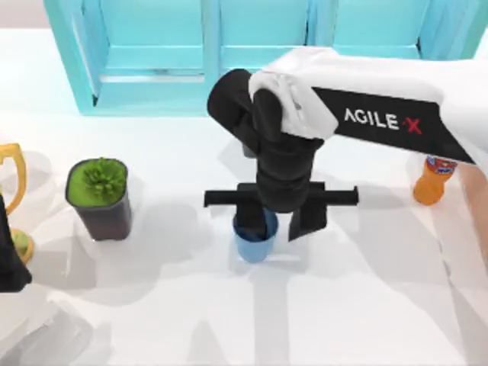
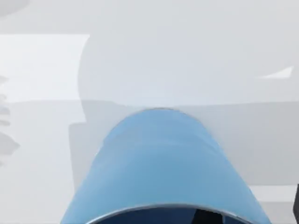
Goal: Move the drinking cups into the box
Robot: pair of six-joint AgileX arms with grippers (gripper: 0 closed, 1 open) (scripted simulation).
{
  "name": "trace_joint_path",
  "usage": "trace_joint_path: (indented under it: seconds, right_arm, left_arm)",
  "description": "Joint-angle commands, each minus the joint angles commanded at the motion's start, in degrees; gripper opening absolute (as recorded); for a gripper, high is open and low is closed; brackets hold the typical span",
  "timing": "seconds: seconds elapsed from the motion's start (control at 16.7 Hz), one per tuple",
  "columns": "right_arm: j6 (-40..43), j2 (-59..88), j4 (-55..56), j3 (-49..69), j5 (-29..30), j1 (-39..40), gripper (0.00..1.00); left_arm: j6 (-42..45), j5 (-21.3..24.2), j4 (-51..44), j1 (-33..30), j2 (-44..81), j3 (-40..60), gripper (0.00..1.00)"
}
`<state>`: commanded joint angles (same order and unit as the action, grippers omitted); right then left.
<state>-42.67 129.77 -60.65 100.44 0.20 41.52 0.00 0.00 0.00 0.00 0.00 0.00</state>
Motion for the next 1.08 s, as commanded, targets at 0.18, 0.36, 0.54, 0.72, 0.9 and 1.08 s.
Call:
trace_joint_path:
  seconds: [0.18,0.36,0.54,0.72,0.9,1.08]
  right_arm:
    - [0.00,0.00,0.00,0.00,0.00,0.00,0.00]
    - [0.00,0.00,0.00,0.00,0.00,0.00,0.00]
    - [0.00,0.00,0.00,0.00,0.00,0.00,0.00]
    - [0.14,-0.27,-0.20,-0.10,0.01,-0.28,0.00]
    - [3.46,-4.18,-3.60,-1.45,-0.01,-3.54,0.00]
    - [6.96,-11.98,-8.35,-2.55,-0.07,-6.90,0.00]
  left_arm:
    - [0.00,0.00,0.00,0.00,0.00,0.00,1.00]
    - [0.00,0.00,0.00,0.00,0.00,0.00,1.00]
    - [0.00,0.00,0.00,0.00,0.00,0.00,1.00]
    - [0.00,0.00,0.00,0.00,0.00,0.00,1.00]
    - [0.00,0.00,0.00,0.00,0.00,0.00,1.00]
    - [0.00,0.00,0.00,0.00,0.00,0.00,1.00]
